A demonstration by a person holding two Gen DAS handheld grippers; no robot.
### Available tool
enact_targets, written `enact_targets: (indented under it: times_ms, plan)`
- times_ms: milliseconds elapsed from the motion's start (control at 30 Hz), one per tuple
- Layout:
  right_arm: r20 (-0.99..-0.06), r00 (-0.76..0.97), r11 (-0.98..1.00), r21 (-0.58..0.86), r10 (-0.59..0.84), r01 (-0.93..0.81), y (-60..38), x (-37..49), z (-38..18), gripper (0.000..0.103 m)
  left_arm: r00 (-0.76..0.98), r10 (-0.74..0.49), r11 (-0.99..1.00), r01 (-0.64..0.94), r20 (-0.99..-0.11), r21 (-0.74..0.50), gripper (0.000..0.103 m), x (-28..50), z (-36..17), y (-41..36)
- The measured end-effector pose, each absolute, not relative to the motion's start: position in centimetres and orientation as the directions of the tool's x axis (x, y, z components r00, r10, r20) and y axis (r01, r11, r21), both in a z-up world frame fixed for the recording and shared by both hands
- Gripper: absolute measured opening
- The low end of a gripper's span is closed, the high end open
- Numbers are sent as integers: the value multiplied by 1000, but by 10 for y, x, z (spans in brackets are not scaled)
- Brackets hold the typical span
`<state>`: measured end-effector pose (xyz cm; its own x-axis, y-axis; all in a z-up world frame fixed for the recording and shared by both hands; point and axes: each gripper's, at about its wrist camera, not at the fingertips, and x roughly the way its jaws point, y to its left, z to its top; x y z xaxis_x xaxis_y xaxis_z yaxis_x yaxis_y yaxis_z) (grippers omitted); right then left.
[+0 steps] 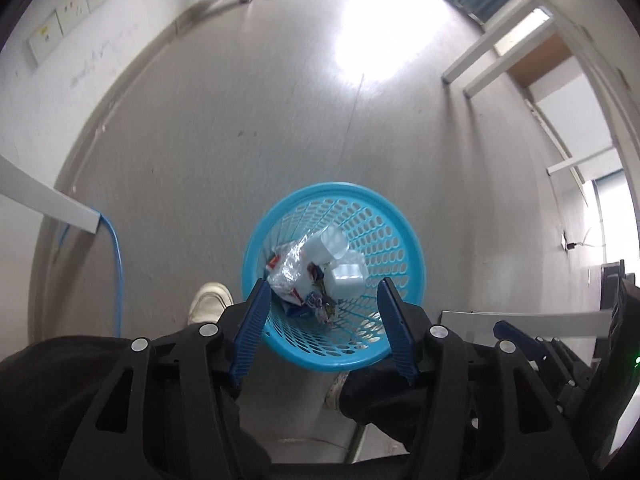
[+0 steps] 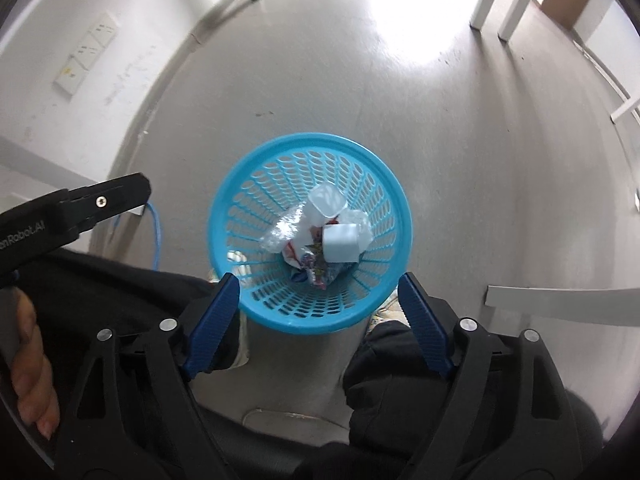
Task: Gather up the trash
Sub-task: 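Open both grippers to drop the foam boxes into the wastebasket, then raise both grippers back to the HP box and red-printed bag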
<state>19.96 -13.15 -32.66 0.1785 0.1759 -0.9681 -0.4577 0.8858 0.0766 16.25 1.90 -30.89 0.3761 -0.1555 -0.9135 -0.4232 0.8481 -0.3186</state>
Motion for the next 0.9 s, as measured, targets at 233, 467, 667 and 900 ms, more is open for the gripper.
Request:
enact_targets:
  times_ms: [233, 467, 667, 900]
  plan:
    - [-919, 223, 870, 200, 326, -450, -163, 162, -271, 88, 479, -76, 901, -342, -874, -266, 63, 125, -260, 3]
    - [-884, 336, 870, 140, 325, -473, -192, 119, -218, 91, 564, -31, 939, -267, -825, -218, 70, 81, -209, -14]
    - [-830, 418, 871, 151, 368, -468, -224, 86, -178, 94, 641, -26, 961, -195, -767, -195, 78, 45, -176, -25]
    - [-770, 508, 866, 112, 386, -488, -238, 56, -136, 94, 673, -83, 968, -121, -735, -220, 82, 6, -138, -27]
